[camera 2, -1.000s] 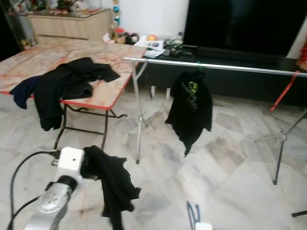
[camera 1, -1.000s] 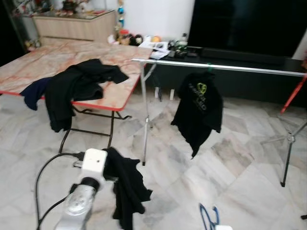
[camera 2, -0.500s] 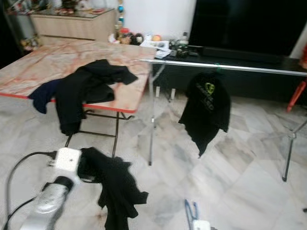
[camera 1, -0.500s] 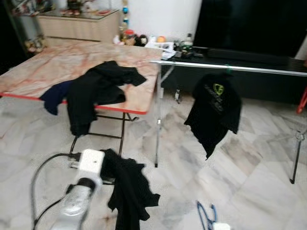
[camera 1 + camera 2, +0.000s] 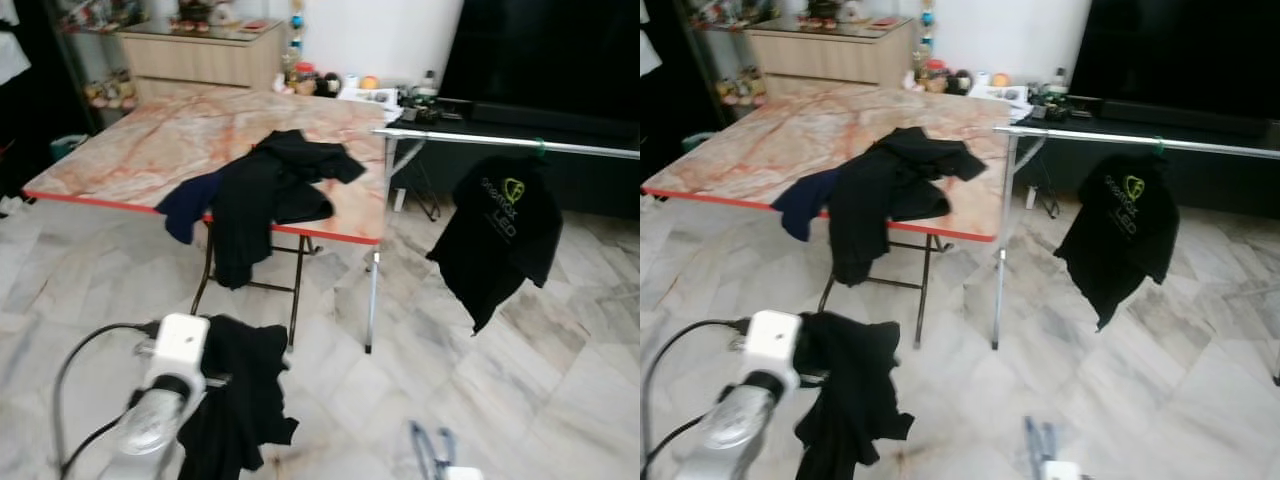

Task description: Hang hanger

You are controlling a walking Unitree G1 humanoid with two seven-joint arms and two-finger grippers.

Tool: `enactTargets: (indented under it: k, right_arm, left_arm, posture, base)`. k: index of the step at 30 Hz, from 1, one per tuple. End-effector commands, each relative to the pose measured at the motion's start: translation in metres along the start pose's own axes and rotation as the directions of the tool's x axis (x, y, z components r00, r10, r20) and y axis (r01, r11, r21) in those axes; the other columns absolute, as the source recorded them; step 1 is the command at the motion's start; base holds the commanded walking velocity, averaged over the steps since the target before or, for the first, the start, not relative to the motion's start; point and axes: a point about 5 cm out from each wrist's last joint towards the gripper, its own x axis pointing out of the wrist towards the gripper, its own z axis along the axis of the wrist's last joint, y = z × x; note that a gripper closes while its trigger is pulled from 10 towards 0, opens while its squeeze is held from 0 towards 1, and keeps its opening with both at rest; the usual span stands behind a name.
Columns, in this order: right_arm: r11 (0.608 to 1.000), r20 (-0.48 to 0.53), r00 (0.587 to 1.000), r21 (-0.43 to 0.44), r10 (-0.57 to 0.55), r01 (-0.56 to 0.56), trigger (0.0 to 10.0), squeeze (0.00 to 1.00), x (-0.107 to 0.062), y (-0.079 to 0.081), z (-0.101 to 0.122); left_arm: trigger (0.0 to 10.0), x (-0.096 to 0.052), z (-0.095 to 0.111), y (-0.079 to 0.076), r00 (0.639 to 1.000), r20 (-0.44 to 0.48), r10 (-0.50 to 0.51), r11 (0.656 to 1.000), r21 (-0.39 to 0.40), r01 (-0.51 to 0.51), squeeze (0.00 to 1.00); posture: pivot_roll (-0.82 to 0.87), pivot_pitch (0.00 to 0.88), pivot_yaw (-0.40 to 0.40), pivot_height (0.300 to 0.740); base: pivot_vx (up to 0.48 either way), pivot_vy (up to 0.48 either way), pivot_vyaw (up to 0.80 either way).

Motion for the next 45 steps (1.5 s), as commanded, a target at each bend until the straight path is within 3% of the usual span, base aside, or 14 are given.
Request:
enactTargets:
  k: [1, 15, 45]
  right_arm:
    - [1.0, -0.005, 1.0, 0.03, -0.003, 0.003, 10.0, 0.0, -0.0003, -0.0023, -0.0015]
    - [1.0, -0.004, 1.0, 0.029, 0.006, -0.006, 10.0, 0.0, -0.0002, -0.0017, -0.0008]
    - [1.0, -0.005, 1.0, 0.008, 0.004, -0.004, 10.0, 0.0, -0.0002, -0.0051, -0.0002]
  left_arm:
    - [10.0, 0.0029, 0.0129, -0.0082, 0.998, 0.061, -0.029, 1.0, -0.007, 0.029, 0.0]
    - [10.0, 0.0009, 0.014, -0.0082, 0.996, 0.074, -0.041, 0.999, -0.03, 0.043, 0.0]
    - [10.0, 0.0014, 0.0154, -0.0063, 0.996, 0.08, -0.036, 0.999, -0.032, 0.038, 0.0]
  posture:
    - [0.22, 0.0, -0.017, 0.74]
    - [0.23, 0.0, -0.015, 0.74]
    - [0.23, 0.0, -0.019, 0.74]
  base:
    - [0.0, 0.0, 0.0]
    - [0.0, 0.0, 0.0]
    - [0.338, 0.0, 0.0]
